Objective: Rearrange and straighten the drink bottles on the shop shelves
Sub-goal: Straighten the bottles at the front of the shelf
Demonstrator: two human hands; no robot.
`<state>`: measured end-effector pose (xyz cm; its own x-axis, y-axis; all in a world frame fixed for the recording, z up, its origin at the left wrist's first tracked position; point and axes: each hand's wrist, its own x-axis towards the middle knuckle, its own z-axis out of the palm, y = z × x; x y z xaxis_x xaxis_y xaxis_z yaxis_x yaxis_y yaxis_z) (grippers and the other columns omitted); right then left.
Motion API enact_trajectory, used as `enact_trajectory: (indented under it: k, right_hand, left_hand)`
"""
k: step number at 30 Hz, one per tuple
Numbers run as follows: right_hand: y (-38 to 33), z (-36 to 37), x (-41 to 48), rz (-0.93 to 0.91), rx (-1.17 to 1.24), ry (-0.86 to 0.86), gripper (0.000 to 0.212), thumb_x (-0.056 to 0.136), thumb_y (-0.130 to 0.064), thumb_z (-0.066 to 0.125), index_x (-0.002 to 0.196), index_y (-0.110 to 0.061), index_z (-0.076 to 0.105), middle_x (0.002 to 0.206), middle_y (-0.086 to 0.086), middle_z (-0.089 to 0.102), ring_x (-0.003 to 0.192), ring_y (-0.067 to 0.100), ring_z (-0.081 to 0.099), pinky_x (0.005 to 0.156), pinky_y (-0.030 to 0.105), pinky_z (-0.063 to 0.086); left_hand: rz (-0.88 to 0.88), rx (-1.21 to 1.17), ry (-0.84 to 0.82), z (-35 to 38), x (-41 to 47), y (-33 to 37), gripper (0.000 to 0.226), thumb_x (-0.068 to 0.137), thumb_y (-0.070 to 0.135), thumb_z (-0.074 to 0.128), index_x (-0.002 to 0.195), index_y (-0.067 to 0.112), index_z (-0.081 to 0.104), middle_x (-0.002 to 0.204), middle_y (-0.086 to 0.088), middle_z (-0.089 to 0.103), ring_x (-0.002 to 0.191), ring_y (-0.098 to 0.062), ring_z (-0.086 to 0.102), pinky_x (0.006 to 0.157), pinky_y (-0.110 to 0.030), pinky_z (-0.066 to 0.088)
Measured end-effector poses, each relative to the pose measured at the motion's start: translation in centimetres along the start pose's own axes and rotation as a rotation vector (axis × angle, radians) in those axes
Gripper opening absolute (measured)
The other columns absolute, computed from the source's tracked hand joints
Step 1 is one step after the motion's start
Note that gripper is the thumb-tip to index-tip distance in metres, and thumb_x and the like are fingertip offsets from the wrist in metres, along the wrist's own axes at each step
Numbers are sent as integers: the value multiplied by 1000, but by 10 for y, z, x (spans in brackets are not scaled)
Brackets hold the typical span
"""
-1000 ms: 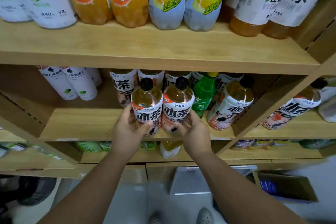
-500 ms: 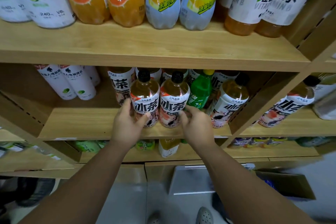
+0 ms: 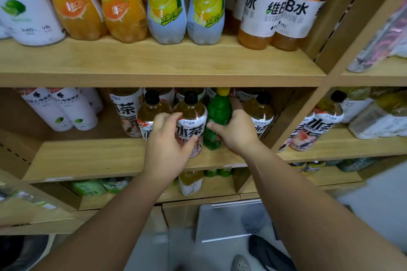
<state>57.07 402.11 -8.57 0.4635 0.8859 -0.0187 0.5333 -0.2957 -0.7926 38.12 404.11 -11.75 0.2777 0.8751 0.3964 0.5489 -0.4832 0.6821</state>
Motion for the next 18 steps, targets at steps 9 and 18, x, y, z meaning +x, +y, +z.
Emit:
enact_trajectory:
  k: [9, 18]
  right_hand:
    - [27, -10, -45, -170, 65, 50, 62, 84, -30, 84, 135, -30, 47, 108, -8, 72, 80, 9, 71, 78, 36, 62]
    - [47, -102, -64, -254, 454, -258, 60, 88, -8, 78, 137, -25, 50, 121, -2, 72, 72, 13, 74, 62, 26, 59]
  left_hand:
    - [82, -85, 82, 13, -15, 11, 57, 83, 21, 83, 133, 5, 62, 130, -10, 54, 92, -21, 62, 78, -40, 59]
    - [-88, -491, -451, 39, -17, 58, 61, 87, 28, 81, 123, 68, 52, 113, 24, 70, 107, 2, 65, 86, -35, 61]
